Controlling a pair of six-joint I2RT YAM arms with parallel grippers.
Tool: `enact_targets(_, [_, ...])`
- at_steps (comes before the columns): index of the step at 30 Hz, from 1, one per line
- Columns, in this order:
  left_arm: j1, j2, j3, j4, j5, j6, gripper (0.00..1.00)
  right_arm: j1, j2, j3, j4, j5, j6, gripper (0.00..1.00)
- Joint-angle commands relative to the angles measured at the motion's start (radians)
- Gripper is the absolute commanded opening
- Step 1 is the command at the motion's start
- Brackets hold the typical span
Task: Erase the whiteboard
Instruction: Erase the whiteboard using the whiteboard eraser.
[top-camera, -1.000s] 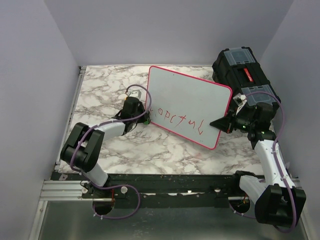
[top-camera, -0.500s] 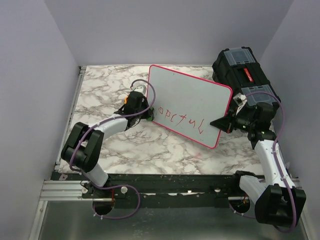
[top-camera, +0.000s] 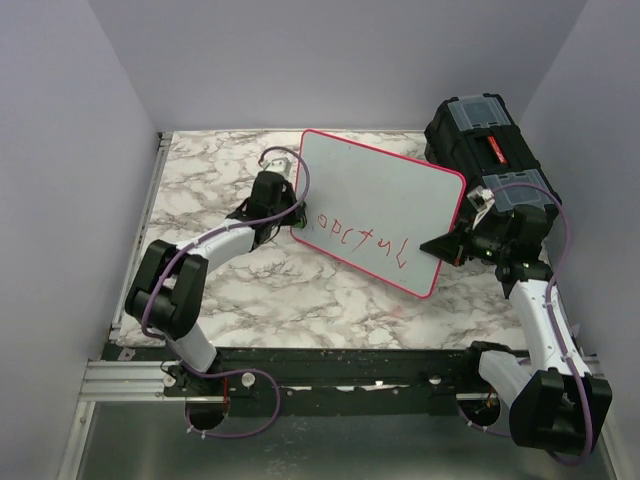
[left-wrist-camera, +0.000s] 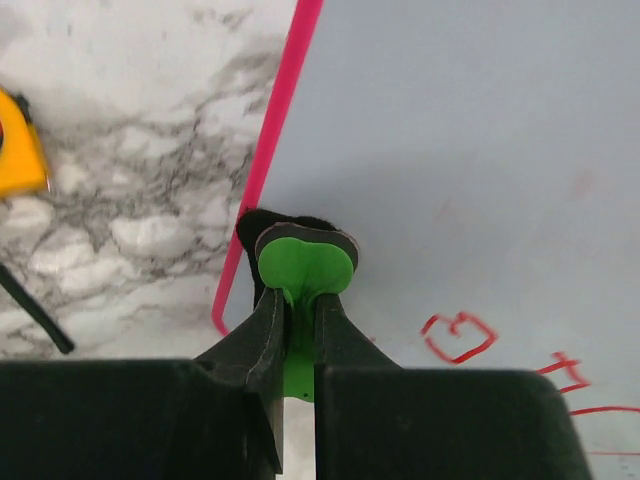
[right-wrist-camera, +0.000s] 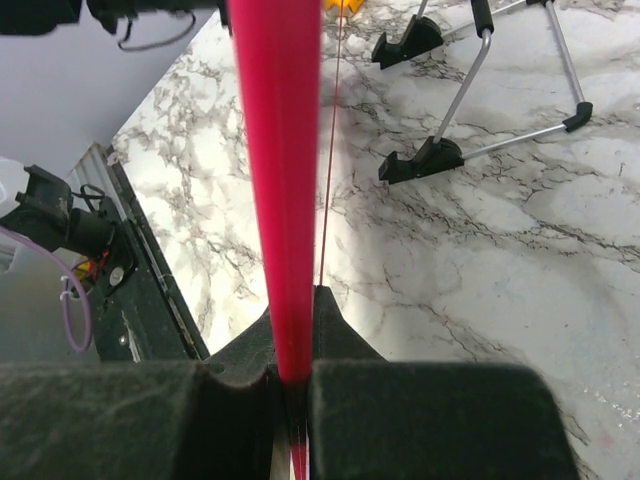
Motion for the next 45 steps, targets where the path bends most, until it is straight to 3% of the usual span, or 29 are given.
enact_targets(1, [-0.01,0.038,-0.132,0.034,0.052,-0.042,0.0,0.01,-0.039,0.025,0.092,-0.158,-0.017,0.0])
enact_targets(9, [-0.028,0.039,-0.159,0.021,0.05,-0.034,0.0,0.01,-0.034,0.024,0.092,-0.157,-0.018,0.0])
enact_targets(23, [0.005,0.081,0.183,-0.207,0.003,0.059,0.0,0.01,-0.037,0.025,0.09,-0.154,-0.018,0.0])
enact_targets(27, [0.012,0.087,0.154,-0.198,0.01,0.062,0.0,0.009,-0.039,0.025,0.089,-0.155,-0.017,0.0])
enact_targets(38, [-0.01,0.075,-0.111,-0.029,0.087,-0.009,0.0,0.009,-0.034,0.025,0.089,-0.16,-0.017,0.0])
enact_targets(45, [-0.014,0.092,0.014,-0.117,0.084,0.02,0.0,0.009,-0.037,0.023,0.089,-0.16,-0.018,0.0])
